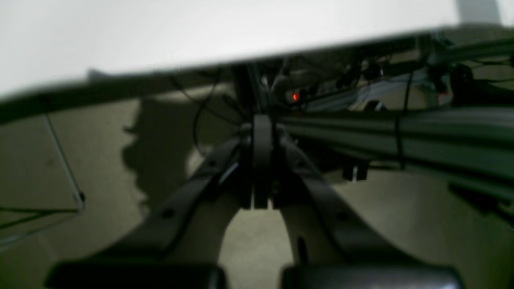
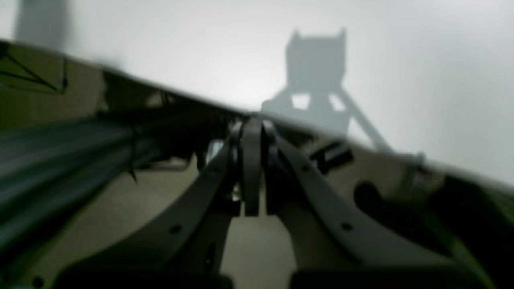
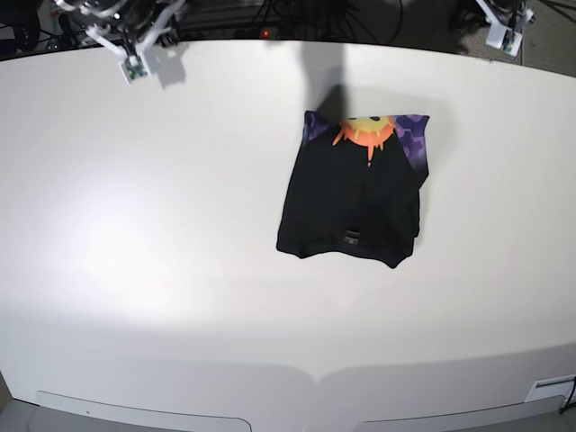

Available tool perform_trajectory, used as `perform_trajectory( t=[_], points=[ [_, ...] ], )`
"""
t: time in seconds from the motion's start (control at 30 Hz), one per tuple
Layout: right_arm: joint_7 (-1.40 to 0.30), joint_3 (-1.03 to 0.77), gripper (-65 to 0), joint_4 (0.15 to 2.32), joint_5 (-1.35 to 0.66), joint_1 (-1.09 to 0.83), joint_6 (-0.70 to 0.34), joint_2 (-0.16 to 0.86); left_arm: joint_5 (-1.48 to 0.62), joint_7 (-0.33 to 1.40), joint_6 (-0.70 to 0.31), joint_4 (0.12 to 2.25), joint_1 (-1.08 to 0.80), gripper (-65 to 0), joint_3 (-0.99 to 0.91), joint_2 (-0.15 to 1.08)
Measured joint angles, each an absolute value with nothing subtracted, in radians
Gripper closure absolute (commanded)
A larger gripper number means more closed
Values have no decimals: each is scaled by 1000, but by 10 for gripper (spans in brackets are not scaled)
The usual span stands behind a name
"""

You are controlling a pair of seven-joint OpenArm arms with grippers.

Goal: Fold the T-shirt properly

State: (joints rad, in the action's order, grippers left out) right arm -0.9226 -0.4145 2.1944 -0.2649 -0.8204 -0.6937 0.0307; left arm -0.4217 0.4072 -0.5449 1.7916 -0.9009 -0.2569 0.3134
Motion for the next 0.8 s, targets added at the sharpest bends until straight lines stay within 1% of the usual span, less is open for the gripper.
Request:
perform_trajectory(
  t=[0.07,0.17,0.3,0.43,0.53,0.7,0.8],
  points=[
    [-928,-448,0,2194,-265,-843,-693,30,-423,399,-548,1792,-925,0,-257,313],
    [-978,-471,0,2189,-266,-880,-694,30,-424,392,-548,1782,-946,0,-257,313],
    [-997,-471,0,2083,-271,-915,-694,62,-424,366,-546,1669,-946,0,-257,303],
    [-974,-471,0,1875,-271,-917,-693,104,-384,266,-558,1488,-936,0,-255,303],
    [-889,-471,0,1702,-266,-917,-693,138,-346,211,-593,1349,-901,0,-255,303],
    [-755,-464,0,1418,-257,-867,-693,187,-350,181,-603,1098,-771,0,-255,301],
    [-707,-464,0,1248,-249,-803,-692,209,-273,114,-640,919,-665,0,-256,300]
  ],
)
